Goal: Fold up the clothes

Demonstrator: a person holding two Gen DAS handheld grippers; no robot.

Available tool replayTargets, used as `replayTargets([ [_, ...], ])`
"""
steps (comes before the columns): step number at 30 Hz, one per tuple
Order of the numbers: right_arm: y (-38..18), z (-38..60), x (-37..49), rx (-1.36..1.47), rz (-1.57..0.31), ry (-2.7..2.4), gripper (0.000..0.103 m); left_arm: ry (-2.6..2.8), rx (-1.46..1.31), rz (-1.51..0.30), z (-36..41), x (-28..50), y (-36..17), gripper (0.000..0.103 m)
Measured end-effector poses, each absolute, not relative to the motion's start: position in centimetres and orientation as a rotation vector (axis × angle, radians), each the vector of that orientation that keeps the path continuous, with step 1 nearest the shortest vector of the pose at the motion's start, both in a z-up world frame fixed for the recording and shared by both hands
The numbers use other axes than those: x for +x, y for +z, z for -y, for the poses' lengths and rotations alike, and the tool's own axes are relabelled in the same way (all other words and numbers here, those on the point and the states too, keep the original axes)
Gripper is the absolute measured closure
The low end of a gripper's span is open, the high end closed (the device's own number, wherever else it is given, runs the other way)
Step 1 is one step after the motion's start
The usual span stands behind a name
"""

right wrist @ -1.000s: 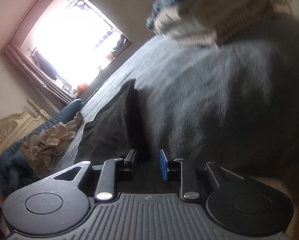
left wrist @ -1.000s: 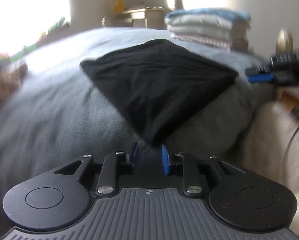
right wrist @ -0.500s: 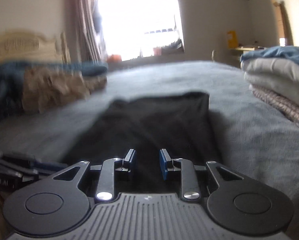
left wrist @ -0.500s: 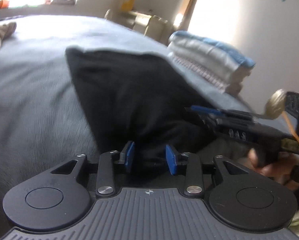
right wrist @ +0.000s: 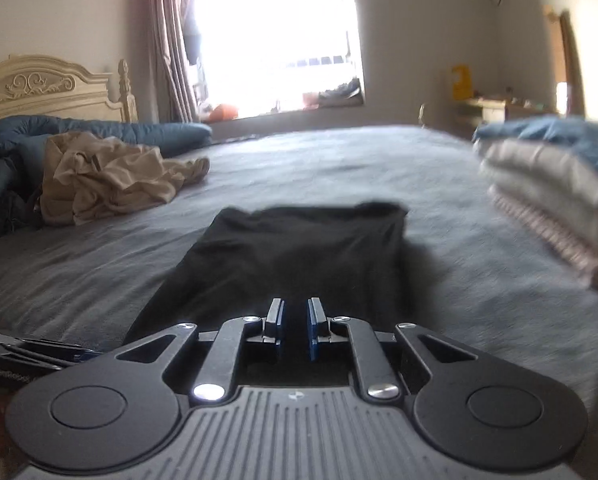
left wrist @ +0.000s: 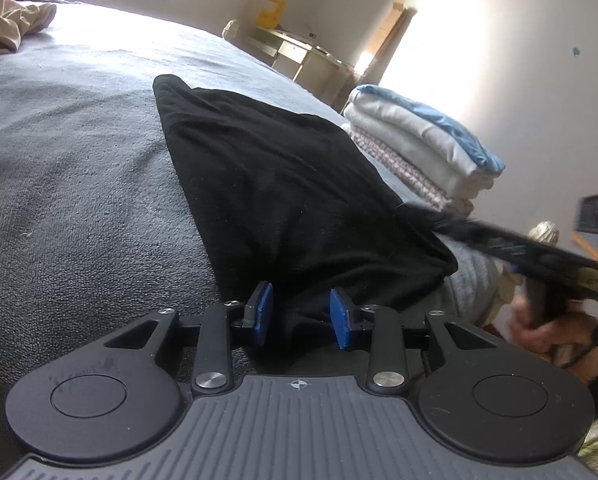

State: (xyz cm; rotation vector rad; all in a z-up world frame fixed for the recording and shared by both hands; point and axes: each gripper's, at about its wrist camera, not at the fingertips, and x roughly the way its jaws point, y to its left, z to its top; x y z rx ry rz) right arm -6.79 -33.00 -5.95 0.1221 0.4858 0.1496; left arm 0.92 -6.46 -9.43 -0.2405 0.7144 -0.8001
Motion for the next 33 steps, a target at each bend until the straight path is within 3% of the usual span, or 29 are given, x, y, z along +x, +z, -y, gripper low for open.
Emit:
replayTargets([
  [4, -8.3, 37.4, -6.1, 0.221, -0.561, -0.028, 0.103, -0.807, -0.233, -0.711, 6.3, 0.9, -9.5, 0.071],
  [11, -4.1, 34.8, -6.1, 0.228, -0.442, 0.051, 0.098, -0.809, -0.235, -0.709, 6.2, 0.9, -9.6, 0.071],
  [16, -6.6, 29.5, -0.7, 0.154, -0.538, 0.243, 0.099, -0.796, -0.214, -0.709, 6.3, 0.5, -9.4, 0.07],
  [21, -6.7, 35.6, 2.1, 0.315, -0.578, 0.012, 0.103, -0.814, -0.227, -0.707, 5.8, 0.6, -9.7, 0.07],
  [22, -5.7, 35.8, 1.9, 0.295, -0.561, -0.005, 0.097, -0.818, -0.234, -0.708, 5.7, 0.7, -9.8, 0.07],
  [26, -4.1, 32.8, 2.7, 0.268, -0.591, 0.19, 0.097, -0.827, -0.25, -0.706, 5.4, 0.8, -10.0, 0.07],
  [33, -7.0, 32.1, 10.6, 0.282, -0.719, 0.171, 0.103, -0.832, -0.253, -0.696, 5.3, 0.7, -10.2, 0.07],
])
